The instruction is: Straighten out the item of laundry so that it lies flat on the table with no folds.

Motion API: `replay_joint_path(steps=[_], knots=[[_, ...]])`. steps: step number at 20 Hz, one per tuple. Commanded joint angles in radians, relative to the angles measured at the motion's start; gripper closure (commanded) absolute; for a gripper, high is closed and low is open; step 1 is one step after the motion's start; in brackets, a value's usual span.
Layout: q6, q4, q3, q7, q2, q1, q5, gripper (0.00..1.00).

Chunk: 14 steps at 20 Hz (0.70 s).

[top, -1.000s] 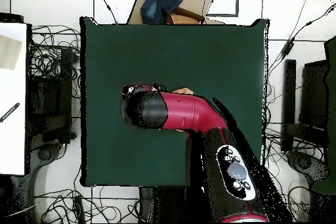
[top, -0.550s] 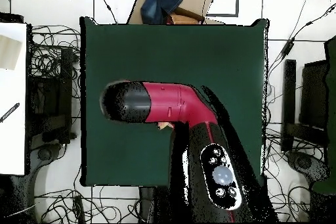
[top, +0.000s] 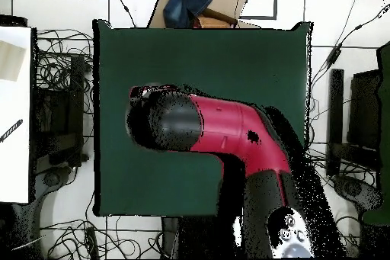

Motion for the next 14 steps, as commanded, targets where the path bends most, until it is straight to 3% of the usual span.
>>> replay_joint_path(steps=[1,10,14], knots=[[0.097,0.078,0.077,-0.099,0.029,-0.107,0.03,0.0],[0.041,0.069,0.167,-0.154,0.118,-0.211,-0.032,0.0],[-0.095,0.122,0.188,-0.113,0.123,-0.223,-0.08,0.0]])
